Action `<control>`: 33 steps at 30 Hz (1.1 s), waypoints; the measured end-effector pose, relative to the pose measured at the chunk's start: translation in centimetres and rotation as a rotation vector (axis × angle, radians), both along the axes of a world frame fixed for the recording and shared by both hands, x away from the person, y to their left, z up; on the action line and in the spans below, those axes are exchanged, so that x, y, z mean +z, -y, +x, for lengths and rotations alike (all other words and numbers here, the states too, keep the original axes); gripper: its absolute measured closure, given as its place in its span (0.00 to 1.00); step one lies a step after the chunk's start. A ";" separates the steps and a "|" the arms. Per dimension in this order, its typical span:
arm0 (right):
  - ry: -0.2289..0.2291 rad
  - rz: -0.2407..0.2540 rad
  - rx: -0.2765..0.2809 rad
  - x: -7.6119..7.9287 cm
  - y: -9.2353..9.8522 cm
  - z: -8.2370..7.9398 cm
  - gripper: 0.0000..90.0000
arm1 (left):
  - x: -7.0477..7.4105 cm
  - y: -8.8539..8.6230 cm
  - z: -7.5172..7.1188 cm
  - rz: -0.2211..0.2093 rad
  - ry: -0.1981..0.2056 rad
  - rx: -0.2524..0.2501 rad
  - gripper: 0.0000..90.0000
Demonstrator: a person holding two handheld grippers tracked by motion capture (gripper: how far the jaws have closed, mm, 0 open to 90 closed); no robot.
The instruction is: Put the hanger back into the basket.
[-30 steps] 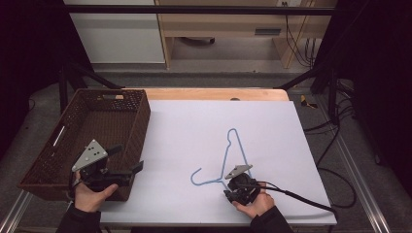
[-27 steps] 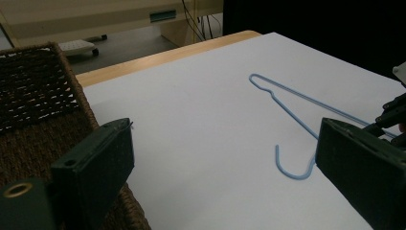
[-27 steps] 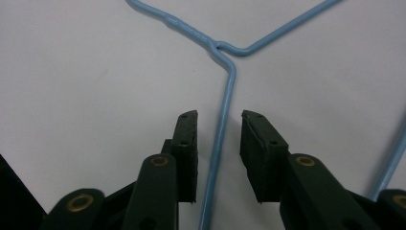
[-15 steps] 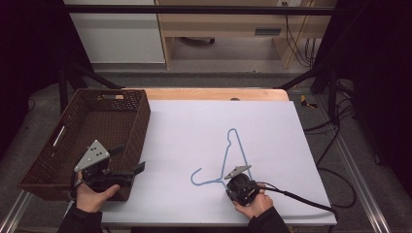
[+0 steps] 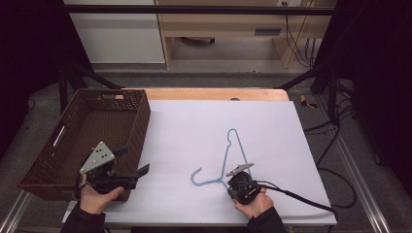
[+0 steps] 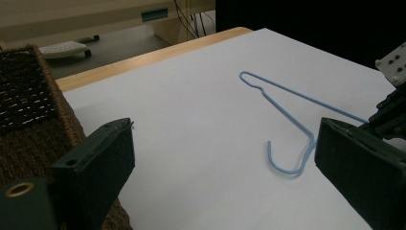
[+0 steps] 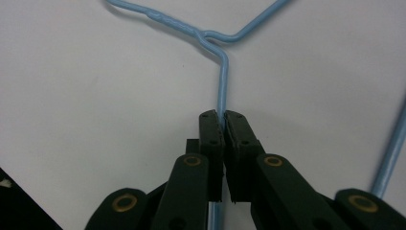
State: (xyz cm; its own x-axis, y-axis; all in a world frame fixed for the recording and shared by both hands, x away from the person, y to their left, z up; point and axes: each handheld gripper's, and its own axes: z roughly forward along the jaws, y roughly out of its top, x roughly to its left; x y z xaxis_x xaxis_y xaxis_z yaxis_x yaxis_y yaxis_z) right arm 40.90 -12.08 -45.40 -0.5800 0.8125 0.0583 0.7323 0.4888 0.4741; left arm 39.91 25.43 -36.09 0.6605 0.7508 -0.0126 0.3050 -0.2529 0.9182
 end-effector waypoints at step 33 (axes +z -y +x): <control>0.104 0.259 -0.003 4.6 4.6 0.1 0.97 | -3.2 7.7 -0.6 0.040 -0.077 -0.180 0.10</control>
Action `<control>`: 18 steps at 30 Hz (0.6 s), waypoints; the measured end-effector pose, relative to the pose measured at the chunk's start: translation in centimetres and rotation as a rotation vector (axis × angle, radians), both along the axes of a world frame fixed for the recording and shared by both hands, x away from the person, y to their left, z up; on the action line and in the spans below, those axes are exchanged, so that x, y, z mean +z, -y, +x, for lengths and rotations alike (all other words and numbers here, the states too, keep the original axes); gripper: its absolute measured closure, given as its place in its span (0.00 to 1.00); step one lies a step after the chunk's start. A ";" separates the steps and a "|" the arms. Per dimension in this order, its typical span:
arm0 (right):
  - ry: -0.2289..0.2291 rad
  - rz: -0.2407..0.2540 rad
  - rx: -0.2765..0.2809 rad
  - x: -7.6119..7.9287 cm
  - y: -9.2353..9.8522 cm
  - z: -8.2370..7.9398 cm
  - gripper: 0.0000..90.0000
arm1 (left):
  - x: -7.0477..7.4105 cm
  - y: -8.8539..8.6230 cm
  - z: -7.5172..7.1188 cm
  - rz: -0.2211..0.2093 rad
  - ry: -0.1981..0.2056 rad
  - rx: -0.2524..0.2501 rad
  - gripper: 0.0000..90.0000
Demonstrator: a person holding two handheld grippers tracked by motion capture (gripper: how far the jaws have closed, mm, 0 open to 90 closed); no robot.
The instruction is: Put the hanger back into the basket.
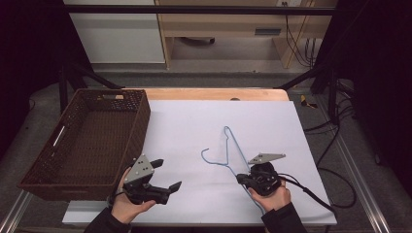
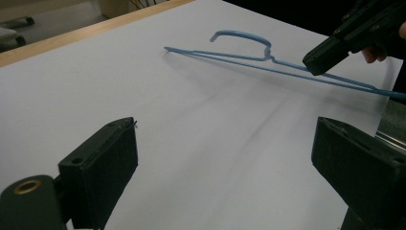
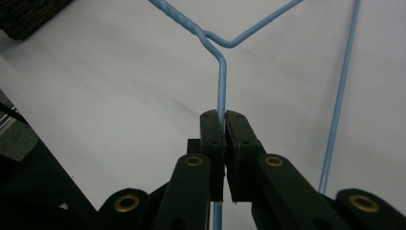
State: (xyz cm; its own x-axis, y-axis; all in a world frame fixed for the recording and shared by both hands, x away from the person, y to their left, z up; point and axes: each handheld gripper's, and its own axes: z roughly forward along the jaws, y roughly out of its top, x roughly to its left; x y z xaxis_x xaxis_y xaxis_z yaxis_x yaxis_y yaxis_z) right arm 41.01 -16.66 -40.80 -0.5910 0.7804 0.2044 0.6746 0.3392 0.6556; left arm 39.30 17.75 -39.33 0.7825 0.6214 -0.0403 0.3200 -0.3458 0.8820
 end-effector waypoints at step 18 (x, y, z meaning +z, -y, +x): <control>0.019 0.023 0.003 0.3 0.6 0.1 0.97 | -1.2 6.6 3.3 -0.026 -0.053 -0.108 0.22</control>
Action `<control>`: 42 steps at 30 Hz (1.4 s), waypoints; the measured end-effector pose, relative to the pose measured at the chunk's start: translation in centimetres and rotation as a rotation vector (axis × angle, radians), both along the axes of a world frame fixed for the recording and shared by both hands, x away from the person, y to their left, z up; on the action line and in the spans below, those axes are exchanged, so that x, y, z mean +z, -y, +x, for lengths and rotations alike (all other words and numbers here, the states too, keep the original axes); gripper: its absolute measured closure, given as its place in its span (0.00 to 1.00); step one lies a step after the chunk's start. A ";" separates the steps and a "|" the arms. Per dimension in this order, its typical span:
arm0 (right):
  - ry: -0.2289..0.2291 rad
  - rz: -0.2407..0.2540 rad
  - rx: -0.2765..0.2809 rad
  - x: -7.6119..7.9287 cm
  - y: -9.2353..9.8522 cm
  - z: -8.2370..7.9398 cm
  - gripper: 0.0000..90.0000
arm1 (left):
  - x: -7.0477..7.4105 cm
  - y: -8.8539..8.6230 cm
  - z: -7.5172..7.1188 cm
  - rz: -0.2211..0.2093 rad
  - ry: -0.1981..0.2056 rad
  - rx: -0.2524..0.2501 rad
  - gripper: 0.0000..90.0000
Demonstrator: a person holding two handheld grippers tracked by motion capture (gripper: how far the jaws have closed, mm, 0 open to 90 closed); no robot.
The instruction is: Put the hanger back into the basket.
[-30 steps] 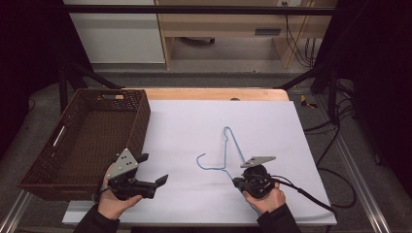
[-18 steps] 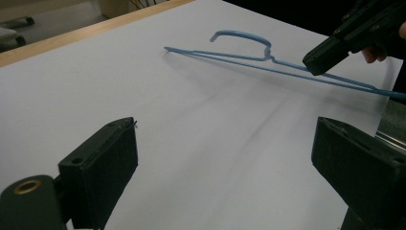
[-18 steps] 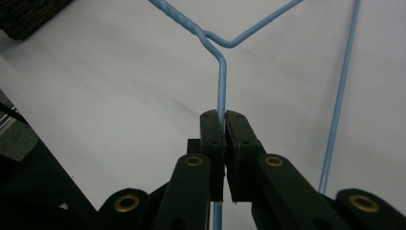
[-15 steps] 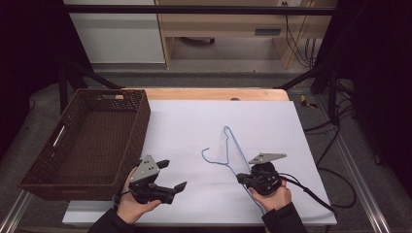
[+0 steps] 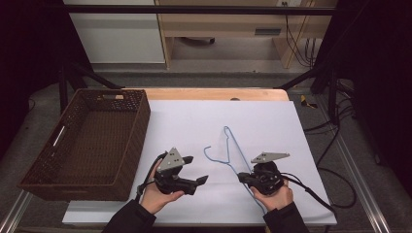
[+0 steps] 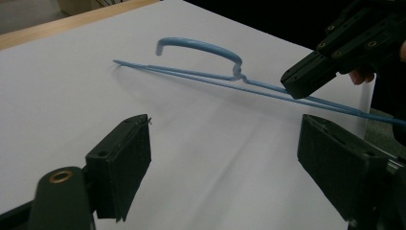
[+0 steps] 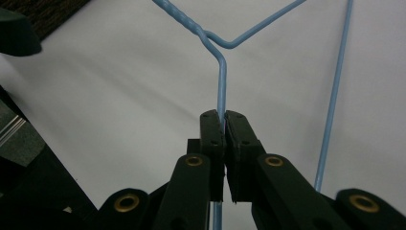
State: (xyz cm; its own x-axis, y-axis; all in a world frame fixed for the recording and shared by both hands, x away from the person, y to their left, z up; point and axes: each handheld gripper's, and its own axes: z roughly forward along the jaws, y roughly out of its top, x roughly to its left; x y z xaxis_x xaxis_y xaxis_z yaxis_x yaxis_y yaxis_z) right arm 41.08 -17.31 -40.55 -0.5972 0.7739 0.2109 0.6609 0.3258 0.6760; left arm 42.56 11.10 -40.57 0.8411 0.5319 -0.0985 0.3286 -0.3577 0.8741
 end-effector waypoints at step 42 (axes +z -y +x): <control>-0.018 -0.017 0.018 -0.4 -0.3 0.1 0.97 | -1.8 4.9 2.5 -0.089 -0.017 -0.020 0.93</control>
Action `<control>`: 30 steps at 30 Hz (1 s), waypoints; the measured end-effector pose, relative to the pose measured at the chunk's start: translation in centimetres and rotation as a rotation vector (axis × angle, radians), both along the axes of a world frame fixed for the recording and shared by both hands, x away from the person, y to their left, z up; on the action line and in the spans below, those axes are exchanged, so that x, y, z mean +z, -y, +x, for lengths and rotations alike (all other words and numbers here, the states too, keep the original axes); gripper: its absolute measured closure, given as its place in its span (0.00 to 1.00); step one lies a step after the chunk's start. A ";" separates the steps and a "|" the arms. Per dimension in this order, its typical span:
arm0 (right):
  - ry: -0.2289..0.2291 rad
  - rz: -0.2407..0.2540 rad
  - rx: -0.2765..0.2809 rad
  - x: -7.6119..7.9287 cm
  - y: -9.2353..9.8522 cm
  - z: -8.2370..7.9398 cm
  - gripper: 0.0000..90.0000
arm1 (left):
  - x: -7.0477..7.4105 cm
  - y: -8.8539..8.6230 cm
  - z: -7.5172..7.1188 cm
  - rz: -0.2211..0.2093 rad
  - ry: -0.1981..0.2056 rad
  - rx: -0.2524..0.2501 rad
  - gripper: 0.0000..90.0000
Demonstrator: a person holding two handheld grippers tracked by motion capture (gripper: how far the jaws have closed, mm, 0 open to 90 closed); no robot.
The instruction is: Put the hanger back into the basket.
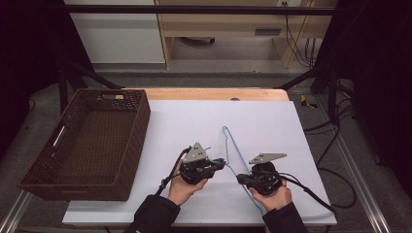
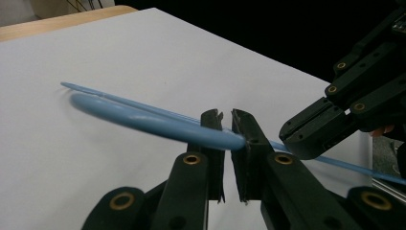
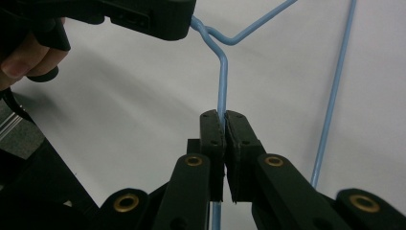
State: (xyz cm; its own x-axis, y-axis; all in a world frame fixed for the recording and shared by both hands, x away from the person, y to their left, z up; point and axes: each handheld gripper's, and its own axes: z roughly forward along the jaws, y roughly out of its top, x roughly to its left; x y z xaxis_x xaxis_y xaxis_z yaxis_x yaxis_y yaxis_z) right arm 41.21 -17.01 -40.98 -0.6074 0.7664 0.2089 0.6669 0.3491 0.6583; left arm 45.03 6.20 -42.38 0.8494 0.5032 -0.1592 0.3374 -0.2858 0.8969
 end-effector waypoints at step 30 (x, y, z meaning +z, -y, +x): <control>0.033 -0.114 -0.004 -0.8 -1.7 -0.2 0.78 | 0.3 0.4 -0.5 0.027 0.024 0.007 0.94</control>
